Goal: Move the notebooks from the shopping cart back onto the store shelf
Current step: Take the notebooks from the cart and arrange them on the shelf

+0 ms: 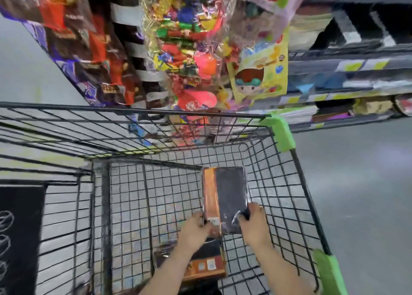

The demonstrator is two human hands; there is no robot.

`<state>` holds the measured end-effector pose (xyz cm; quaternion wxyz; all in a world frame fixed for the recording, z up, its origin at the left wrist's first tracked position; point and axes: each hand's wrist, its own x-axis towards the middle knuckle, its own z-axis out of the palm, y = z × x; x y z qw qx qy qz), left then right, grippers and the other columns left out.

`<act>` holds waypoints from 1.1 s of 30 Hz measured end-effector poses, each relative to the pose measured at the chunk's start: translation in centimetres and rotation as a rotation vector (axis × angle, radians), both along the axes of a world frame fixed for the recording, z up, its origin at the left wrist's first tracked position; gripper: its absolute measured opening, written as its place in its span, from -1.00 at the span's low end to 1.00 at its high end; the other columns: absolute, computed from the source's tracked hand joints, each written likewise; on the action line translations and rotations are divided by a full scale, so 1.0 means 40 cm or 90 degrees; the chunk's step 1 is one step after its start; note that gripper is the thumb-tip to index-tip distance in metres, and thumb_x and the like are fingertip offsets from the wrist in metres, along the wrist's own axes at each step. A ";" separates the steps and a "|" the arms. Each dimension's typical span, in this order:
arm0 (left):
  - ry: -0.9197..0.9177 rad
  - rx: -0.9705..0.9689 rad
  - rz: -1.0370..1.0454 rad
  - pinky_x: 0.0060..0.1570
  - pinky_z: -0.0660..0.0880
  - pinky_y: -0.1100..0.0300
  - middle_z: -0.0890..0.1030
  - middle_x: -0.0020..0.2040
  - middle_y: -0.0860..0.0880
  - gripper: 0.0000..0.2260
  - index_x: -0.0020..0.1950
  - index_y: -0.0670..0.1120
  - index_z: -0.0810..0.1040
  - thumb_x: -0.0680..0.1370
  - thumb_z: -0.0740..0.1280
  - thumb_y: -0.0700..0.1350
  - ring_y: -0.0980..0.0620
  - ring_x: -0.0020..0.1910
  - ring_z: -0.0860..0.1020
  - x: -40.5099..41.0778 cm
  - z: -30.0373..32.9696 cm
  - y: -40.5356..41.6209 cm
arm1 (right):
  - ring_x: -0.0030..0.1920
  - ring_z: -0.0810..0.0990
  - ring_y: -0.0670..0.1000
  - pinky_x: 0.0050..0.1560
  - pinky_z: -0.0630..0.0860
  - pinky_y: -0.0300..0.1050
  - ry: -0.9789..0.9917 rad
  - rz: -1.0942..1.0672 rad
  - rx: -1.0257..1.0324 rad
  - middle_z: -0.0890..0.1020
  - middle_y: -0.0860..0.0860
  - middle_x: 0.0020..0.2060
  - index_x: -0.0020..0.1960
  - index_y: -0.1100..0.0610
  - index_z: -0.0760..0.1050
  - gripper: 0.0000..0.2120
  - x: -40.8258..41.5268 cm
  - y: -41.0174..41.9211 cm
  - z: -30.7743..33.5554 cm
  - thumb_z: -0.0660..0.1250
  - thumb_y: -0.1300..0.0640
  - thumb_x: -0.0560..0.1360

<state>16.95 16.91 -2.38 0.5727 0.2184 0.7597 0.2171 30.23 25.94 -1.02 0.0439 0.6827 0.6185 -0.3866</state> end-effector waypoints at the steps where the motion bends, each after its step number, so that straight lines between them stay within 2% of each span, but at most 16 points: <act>1: -0.008 0.020 0.045 -0.17 0.45 0.45 0.54 0.07 0.03 -0.73 0.23 -0.10 0.44 0.54 0.31 -0.13 0.11 -0.16 0.60 -0.004 0.003 0.001 | -0.19 0.51 -0.07 -0.13 0.49 -0.10 0.018 -0.004 0.004 0.53 0.10 -0.02 0.02 0.12 0.43 -0.85 -0.004 0.006 0.004 0.31 0.22 0.45; 3: -0.032 0.064 0.135 -0.46 0.40 0.43 0.58 -0.13 -0.06 -0.85 0.06 -0.12 0.42 0.52 0.31 -0.24 0.16 -0.44 0.53 -0.022 0.028 0.004 | -0.15 0.53 -0.07 -0.07 0.50 -0.09 0.059 0.005 0.007 0.53 0.05 -0.04 -0.03 0.01 0.38 -0.82 -0.021 0.019 0.018 0.32 0.21 0.46; 4: -0.037 0.074 0.169 -0.51 0.39 0.40 0.58 -0.21 -0.06 -0.85 0.03 -0.13 0.40 0.52 0.33 -0.24 0.14 -0.48 0.50 -0.038 0.039 0.004 | -0.11 0.54 -0.04 -0.03 0.50 -0.11 0.078 0.016 0.005 0.51 0.00 -0.05 -0.04 -0.02 0.35 -0.80 -0.033 0.024 0.025 0.32 0.21 0.46; 7: -0.068 0.090 0.233 -0.50 0.40 0.36 0.59 -0.27 -0.03 -0.81 0.05 -0.02 0.38 0.51 0.35 -0.15 0.01 -0.39 0.50 -0.094 0.072 -0.002 | -0.05 0.50 -0.03 -0.08 0.39 -0.36 0.109 0.054 -0.011 0.42 -0.10 -0.09 0.03 0.01 0.35 -0.79 -0.076 0.039 0.055 0.32 0.21 0.48; 9: -0.066 0.097 0.260 -0.50 0.39 0.37 0.58 -0.29 -0.04 -0.79 0.05 0.00 0.38 0.50 0.36 -0.16 0.00 -0.39 0.47 -0.144 0.097 -0.023 | 0.00 0.52 -0.01 0.03 0.42 -0.30 0.133 0.049 -0.025 0.47 -0.04 -0.03 0.11 0.07 0.43 -0.76 -0.089 0.043 0.065 0.36 0.18 0.46; 11: -0.047 0.096 0.265 -0.47 0.43 0.36 0.60 -0.29 0.01 -0.78 0.05 -0.02 0.38 0.50 0.37 -0.17 0.03 -0.39 0.52 -0.191 0.104 -0.056 | 0.01 0.51 -0.04 0.13 0.45 -0.22 0.130 0.019 -0.037 0.48 0.01 0.05 0.19 0.12 0.43 -0.66 -0.084 0.043 0.071 0.39 0.15 0.44; 14: -0.033 0.052 0.290 -0.37 0.49 0.29 0.60 -0.19 0.01 -0.75 0.10 -0.01 0.38 0.49 0.37 -0.16 0.03 -0.31 0.54 -0.243 0.085 -0.119 | 0.09 0.53 0.10 0.17 0.46 -0.09 0.049 -0.045 -0.012 0.40 0.15 0.21 0.32 0.20 0.32 -0.43 -0.052 0.042 0.048 0.44 0.09 0.39; 17: -0.043 0.019 0.323 -0.35 0.44 0.20 0.60 -0.18 -0.17 -0.72 0.14 -0.06 0.38 0.49 0.38 -0.18 -0.07 -0.30 0.45 -0.262 0.044 -0.169 | 0.23 0.45 0.20 0.16 0.46 0.03 -0.121 0.024 -0.046 0.31 0.22 0.31 0.36 0.27 0.21 -0.23 -0.040 0.036 0.012 0.44 -0.10 0.35; 19: -0.030 0.004 0.318 -0.32 0.44 0.12 0.62 -0.16 -0.27 -0.75 0.07 0.04 0.40 0.49 0.38 -0.16 -0.09 -0.30 0.47 -0.258 0.016 -0.193 | 0.25 0.44 0.20 0.14 0.47 0.07 -0.179 0.038 -0.077 0.32 0.21 0.30 0.35 0.25 0.20 -0.18 -0.040 0.035 -0.015 0.45 -0.16 0.31; 21: -0.021 0.000 0.312 -0.31 0.43 0.10 0.61 -0.16 -0.29 -0.78 -0.01 0.10 0.38 0.49 0.38 -0.14 -0.09 -0.31 0.47 -0.251 0.001 -0.204 | 0.15 0.51 0.20 0.00 0.52 0.06 -0.184 0.023 -0.086 0.40 0.18 0.21 0.29 0.24 0.27 -0.23 -0.039 0.045 -0.033 0.49 -0.14 0.28; 23: -0.024 0.007 0.306 -0.35 0.41 0.14 0.55 -0.23 -0.22 -0.79 -0.03 0.09 0.37 0.50 0.36 -0.15 -0.06 -0.33 0.43 -0.242 -0.006 -0.208 | -0.04 0.58 0.15 -0.19 0.54 -0.03 -0.185 0.006 -0.077 0.51 0.14 0.03 0.14 0.21 0.37 -0.39 -0.033 0.059 -0.032 0.49 -0.13 0.28; 25: -0.029 0.016 0.303 -0.40 0.40 0.21 0.53 -0.25 -0.12 -0.79 0.02 0.06 0.37 0.51 0.36 -0.14 -0.01 -0.37 0.41 -0.233 0.007 -0.199 | -0.21 0.59 0.09 -0.25 0.53 -0.08 -0.193 0.010 -0.032 0.59 0.09 -0.13 0.00 0.17 0.43 -0.56 -0.019 0.062 -0.021 0.45 -0.12 0.33; 28: -0.040 0.027 0.296 -0.36 0.44 0.22 0.59 -0.20 -0.10 -0.75 0.12 0.00 0.37 0.51 0.36 -0.15 -0.01 -0.33 0.46 -0.237 0.058 -0.184 | -0.31 0.55 0.04 -0.39 0.43 -0.17 -0.147 0.009 0.011 0.62 0.07 -0.24 -0.02 0.15 0.43 -0.72 -0.021 0.047 0.030 0.38 -0.02 0.43; 29: -0.044 0.030 0.288 -0.35 0.45 0.21 0.61 -0.16 -0.14 -0.73 0.15 -0.01 0.37 0.51 0.36 -0.15 -0.01 -0.31 0.47 -0.242 0.077 -0.180 | -0.32 0.57 0.03 -0.40 0.46 -0.16 -0.118 0.001 0.018 0.62 0.05 -0.26 -0.01 0.14 0.41 -0.75 -0.026 0.039 0.049 0.36 0.01 0.44; 31: -0.048 0.044 0.269 -0.33 0.48 0.21 0.62 -0.06 -0.22 -0.70 0.18 -0.02 0.35 0.51 0.36 -0.13 -0.06 -0.24 0.51 -0.251 0.131 -0.177 | -0.28 0.58 0.06 -0.29 0.52 -0.09 -0.082 -0.001 0.027 0.59 0.02 -0.26 -0.05 0.11 0.36 -0.80 -0.041 0.022 0.106 0.34 0.05 0.46; 33: -0.047 0.060 0.252 -0.25 0.49 0.23 0.62 0.02 -0.18 -0.66 0.22 -0.02 0.34 0.50 0.37 -0.11 -0.09 -0.12 0.57 -0.259 0.200 -0.175 | -0.24 0.53 0.09 -0.24 0.44 -0.09 -0.046 0.004 0.042 0.52 0.02 -0.27 -0.05 0.09 0.32 -0.83 -0.052 0.009 0.181 0.32 0.11 0.48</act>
